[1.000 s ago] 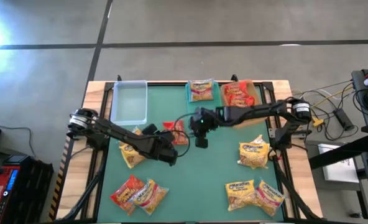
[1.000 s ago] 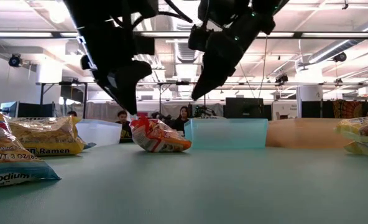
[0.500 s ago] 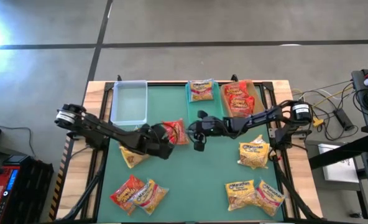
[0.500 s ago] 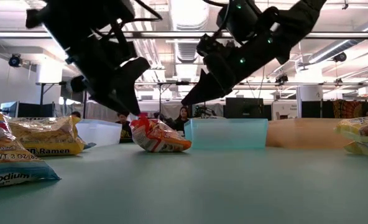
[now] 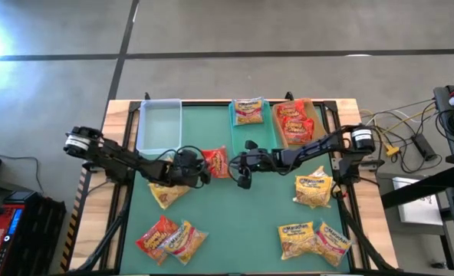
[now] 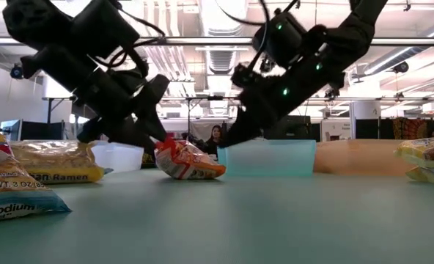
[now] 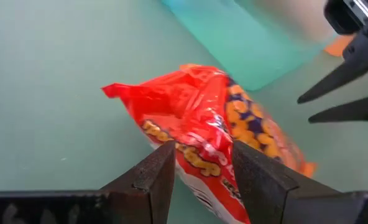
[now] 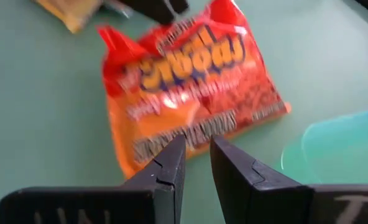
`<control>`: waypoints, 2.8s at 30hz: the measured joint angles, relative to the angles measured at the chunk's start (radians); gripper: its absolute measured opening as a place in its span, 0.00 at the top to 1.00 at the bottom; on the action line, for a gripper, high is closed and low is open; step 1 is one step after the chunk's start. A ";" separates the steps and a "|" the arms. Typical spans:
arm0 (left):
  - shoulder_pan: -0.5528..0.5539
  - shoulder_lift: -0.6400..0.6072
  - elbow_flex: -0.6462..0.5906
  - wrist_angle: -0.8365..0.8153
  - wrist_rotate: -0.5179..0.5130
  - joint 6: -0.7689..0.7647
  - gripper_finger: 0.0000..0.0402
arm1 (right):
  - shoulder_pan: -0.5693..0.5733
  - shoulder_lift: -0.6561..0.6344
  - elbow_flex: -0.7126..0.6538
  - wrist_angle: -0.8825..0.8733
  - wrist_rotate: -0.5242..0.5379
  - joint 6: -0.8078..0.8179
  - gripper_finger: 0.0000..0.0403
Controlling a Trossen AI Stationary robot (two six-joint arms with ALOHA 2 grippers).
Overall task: Sort Maruchan noodles
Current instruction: Put the orange noodle pack into the orange bin, then adjust the green bin
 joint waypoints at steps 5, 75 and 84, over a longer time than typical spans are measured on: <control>0.015 0.000 -0.003 0.001 0.001 -0.001 0.65 | 0.000 0.040 0.019 0.002 0.017 -0.003 0.84; -0.080 0.006 0.268 -0.379 0.418 0.210 0.65 | -0.003 -0.089 0.055 -0.451 0.190 -0.191 0.84; -0.095 0.006 0.268 -0.383 0.470 0.199 0.65 | 0.010 -0.118 0.055 -0.447 -0.030 -0.030 0.84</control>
